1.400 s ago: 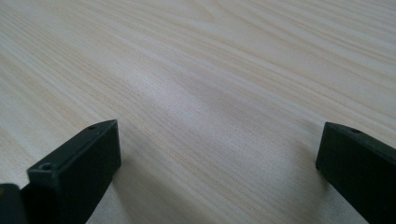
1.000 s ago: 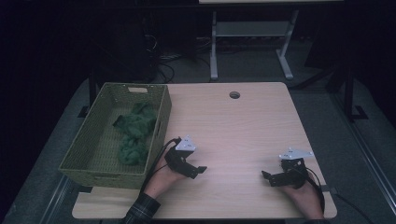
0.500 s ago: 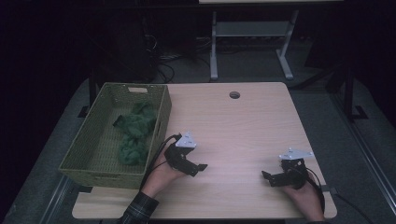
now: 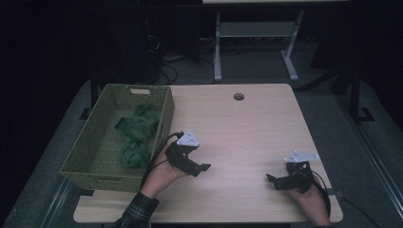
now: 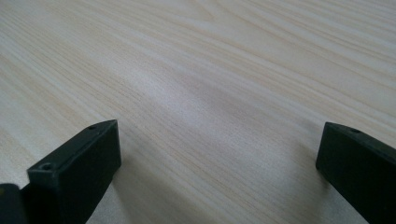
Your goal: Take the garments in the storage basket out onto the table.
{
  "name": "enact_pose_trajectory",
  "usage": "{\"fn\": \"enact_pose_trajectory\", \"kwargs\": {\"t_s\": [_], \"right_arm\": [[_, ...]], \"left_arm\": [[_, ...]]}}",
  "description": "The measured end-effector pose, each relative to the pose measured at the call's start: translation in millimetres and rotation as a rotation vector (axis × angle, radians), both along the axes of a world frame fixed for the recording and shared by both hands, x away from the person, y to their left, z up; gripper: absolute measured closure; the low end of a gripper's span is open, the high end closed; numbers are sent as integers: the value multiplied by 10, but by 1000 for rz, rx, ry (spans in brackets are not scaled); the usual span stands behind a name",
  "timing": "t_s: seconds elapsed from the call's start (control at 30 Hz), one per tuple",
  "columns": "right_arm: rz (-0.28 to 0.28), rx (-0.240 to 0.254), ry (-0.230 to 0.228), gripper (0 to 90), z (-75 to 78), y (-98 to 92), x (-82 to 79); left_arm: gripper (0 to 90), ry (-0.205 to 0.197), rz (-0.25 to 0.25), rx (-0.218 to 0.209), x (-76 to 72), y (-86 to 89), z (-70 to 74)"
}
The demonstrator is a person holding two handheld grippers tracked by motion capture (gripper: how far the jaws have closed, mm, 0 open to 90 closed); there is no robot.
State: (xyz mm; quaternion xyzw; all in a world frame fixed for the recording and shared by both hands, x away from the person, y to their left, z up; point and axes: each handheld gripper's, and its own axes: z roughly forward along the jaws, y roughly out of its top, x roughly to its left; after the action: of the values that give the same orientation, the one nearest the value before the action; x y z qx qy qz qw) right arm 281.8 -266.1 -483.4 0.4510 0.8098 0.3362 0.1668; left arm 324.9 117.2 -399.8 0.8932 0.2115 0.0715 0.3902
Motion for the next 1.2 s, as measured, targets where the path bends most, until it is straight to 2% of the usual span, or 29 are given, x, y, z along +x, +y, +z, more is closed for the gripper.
{"fn": "enact_pose_trajectory", "kwargs": {"t_s": [0.4,0.63,0.7,0.77,1.03,1.2], "right_arm": [[0,0,0,0,0,0,0],[0,0,0,0,0,0,0],[0,0,-1,0,0,0,1],[0,0,-1,0,0,0,1],[0,0,-1,0,0,0,1],[0,0,-1,0,0,0,0]], "left_arm": [[138,-15,14,7,22,57,193],[139,-28,25,7,76,144,298],[139,-28,22,-5,94,170,328],[142,-39,22,7,110,196,364],[144,-52,57,-11,173,322,467],[165,-67,53,-1,217,413,521]]}}
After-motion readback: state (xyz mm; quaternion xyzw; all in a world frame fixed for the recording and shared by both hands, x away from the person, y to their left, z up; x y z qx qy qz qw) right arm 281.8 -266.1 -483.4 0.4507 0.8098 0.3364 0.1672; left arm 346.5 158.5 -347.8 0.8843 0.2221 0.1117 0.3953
